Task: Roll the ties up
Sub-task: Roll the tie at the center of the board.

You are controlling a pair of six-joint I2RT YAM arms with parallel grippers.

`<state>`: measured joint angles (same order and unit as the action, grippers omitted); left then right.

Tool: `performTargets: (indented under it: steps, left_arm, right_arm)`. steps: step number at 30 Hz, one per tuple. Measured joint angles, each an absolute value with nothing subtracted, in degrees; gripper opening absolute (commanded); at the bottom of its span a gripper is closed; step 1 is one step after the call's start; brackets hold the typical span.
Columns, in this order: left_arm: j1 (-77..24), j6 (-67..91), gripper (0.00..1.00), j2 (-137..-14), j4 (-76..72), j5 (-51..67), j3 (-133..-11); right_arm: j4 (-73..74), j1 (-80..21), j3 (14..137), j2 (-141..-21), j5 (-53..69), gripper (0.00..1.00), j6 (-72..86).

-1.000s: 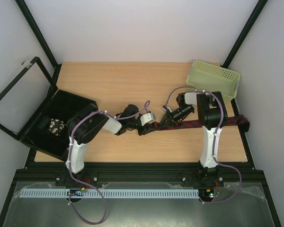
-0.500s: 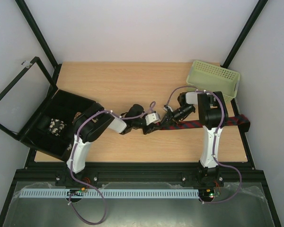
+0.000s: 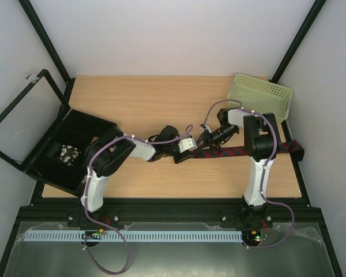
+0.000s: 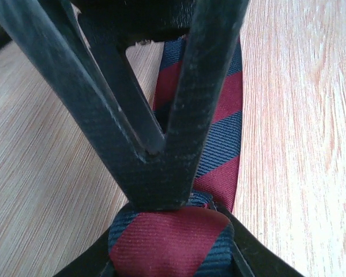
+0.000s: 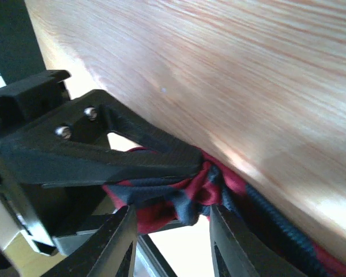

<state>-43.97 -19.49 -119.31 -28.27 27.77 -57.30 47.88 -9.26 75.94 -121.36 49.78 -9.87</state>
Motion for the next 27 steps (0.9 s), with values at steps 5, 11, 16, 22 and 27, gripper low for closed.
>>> performTargets:
  steps: [5,11,16,22,27]
  left_arm:
    - [-43.97,-19.40,0.29,-119.28,-23.42,27.40,-59.70]
    - [-43.99,-19.09,0.30,-119.22,-21.85,27.24,-60.34]
    - [-43.99,-18.85,0.32,-119.11,-21.23,26.83,-60.49]
    - [-43.97,-18.70,0.44,-119.11,-20.82,26.48,-60.77]
    - [-43.79,-18.94,0.66,-119.11,-20.10,25.87,-61.32]
  right_arm:
    - [46.92,-9.58,75.55,-119.31,51.13,0.37,-7.44]
    - [43.48,-11.51,75.42,-119.31,51.22,0.12,-4.40]
    - [43.66,-11.44,75.46,-119.37,50.28,0.01,-4.16]
    - [43.53,-10.22,75.16,-119.48,48.84,0.01,-8.27]
    - [41.60,-9.04,73.28,-119.90,48.03,0.01,-11.22]
